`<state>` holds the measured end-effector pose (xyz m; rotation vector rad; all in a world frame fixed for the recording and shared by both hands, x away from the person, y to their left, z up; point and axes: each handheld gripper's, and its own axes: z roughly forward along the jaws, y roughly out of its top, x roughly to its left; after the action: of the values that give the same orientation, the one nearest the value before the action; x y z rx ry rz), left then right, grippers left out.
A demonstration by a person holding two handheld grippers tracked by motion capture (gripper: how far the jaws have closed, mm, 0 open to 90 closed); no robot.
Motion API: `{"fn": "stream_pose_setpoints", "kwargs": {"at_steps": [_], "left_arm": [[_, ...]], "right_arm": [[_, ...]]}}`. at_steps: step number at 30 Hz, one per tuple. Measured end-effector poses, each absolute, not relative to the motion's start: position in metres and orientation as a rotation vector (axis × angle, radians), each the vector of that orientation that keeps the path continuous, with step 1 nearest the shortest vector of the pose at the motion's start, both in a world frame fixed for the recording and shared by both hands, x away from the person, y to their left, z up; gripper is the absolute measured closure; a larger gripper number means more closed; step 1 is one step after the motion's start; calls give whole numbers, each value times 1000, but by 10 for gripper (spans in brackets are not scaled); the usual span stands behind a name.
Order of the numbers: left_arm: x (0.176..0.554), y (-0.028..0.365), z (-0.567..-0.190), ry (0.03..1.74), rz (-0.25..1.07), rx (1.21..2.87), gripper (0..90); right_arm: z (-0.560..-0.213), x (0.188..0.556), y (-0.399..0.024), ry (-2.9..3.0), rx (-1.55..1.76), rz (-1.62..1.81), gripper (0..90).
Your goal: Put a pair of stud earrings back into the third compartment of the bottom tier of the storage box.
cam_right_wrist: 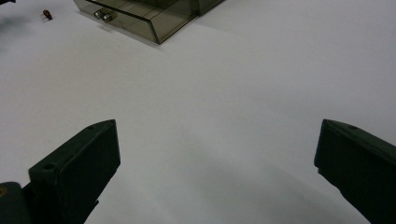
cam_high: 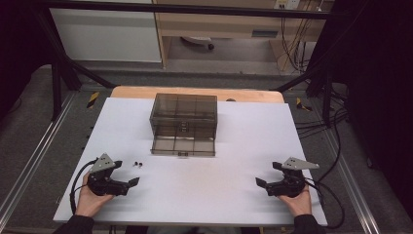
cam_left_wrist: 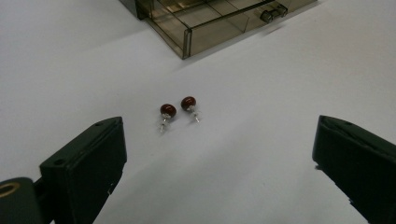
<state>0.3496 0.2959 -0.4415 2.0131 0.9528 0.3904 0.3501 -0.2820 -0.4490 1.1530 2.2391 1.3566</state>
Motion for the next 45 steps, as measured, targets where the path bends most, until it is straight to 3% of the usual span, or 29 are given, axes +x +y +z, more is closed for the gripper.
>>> {"fn": "stream_pose_setpoints", "kwargs": {"at_steps": [45], "left_arm": [[370, 295, -417, 977, 424, 2032, 61]], "right_arm": [[-451, 350, -280, 2276, 1139, 1346, 8]]}}
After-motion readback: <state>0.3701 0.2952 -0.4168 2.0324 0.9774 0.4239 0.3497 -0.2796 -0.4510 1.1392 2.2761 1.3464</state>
